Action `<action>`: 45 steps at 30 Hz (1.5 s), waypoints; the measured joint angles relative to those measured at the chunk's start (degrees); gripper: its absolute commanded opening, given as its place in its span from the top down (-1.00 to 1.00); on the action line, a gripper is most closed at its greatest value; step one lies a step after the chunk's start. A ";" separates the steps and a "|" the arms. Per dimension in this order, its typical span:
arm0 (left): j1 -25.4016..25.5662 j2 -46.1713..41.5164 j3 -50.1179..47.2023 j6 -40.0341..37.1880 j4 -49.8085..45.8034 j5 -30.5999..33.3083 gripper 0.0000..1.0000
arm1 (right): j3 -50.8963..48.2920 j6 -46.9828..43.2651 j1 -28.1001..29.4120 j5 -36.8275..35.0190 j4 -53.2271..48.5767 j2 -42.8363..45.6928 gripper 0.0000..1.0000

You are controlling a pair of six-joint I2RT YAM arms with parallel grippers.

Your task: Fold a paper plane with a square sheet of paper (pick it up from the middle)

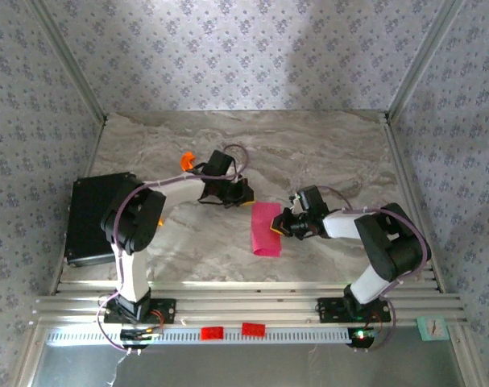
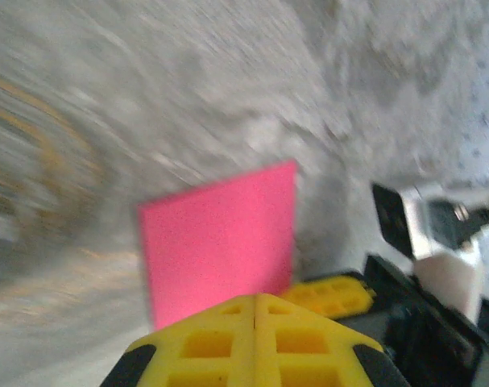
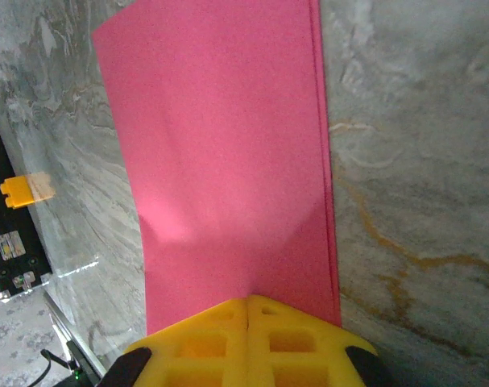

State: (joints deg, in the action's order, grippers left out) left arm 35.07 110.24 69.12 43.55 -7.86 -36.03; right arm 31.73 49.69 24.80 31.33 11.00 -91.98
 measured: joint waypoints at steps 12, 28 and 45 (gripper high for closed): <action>2.82 1.68 -4.76 0.42 0.37 -6.16 0.99 | -0.63 0.50 0.22 -0.72 0.83 0.46 1.00; 2.95 1.49 -7.98 -5.66 -1.29 -3.32 1.00 | -1.66 0.52 0.22 -0.59 2.73 0.50 1.00; 6.82 0.57 -6.91 -0.59 -3.54 -0.04 1.00 | -1.97 0.96 0.22 -0.79 3.17 0.72 1.00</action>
State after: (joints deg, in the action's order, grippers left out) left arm 41.89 110.80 62.22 42.96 -11.40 -36.07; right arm 29.76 50.65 25.02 30.55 14.17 -91.26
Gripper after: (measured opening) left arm 0.052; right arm 0.062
